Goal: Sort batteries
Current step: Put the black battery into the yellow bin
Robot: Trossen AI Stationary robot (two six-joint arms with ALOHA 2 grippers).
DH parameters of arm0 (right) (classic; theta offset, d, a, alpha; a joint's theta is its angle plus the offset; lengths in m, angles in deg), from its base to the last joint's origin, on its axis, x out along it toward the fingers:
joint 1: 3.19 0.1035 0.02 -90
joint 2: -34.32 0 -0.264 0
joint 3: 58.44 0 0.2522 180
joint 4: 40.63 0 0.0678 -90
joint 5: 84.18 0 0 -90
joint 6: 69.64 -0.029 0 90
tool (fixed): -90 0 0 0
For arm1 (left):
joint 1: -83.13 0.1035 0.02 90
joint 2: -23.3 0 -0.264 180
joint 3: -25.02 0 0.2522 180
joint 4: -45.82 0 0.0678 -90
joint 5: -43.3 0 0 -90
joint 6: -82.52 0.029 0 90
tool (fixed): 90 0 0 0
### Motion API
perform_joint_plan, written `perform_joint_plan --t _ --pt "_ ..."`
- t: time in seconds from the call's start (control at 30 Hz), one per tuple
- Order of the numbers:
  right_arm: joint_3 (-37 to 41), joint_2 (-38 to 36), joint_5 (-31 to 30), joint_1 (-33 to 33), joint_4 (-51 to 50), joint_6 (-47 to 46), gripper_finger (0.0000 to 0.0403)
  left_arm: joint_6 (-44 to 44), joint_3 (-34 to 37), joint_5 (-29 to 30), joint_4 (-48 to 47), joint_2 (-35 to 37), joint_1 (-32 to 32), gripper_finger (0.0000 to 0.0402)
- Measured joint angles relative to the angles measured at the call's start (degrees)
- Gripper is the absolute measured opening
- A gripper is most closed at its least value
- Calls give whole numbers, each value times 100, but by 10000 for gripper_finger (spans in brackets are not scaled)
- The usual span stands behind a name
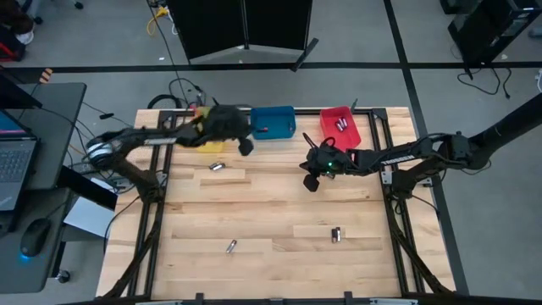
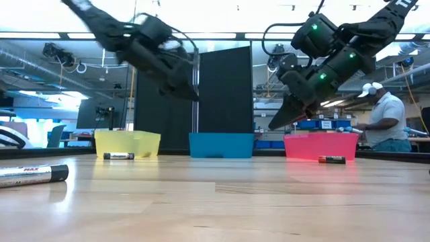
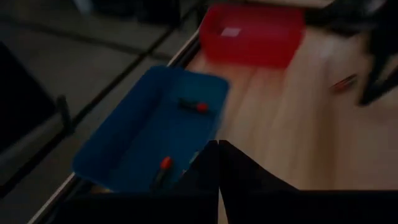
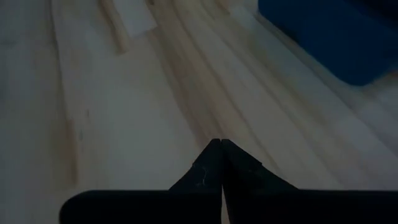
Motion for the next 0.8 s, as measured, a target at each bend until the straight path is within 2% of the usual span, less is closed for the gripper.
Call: perform_joint_plan --t 0.2,0.4,0.6,0.8 --pt "0 0 81 122 -5 -281 10 -60 1378 13 1413 978 -441 10" --pt "-60 0 92 290 -253 -626 10 -254 2231 15 2368 1285 -757 10" --pt "-559 2 -18 555 -1144 -821 11 -744 2338 -221 2462 1176 -816 10" --pt "-1003 2 -338 945 -1840 -1078 11 -535 2338 -566 2465 1148 -885 10"
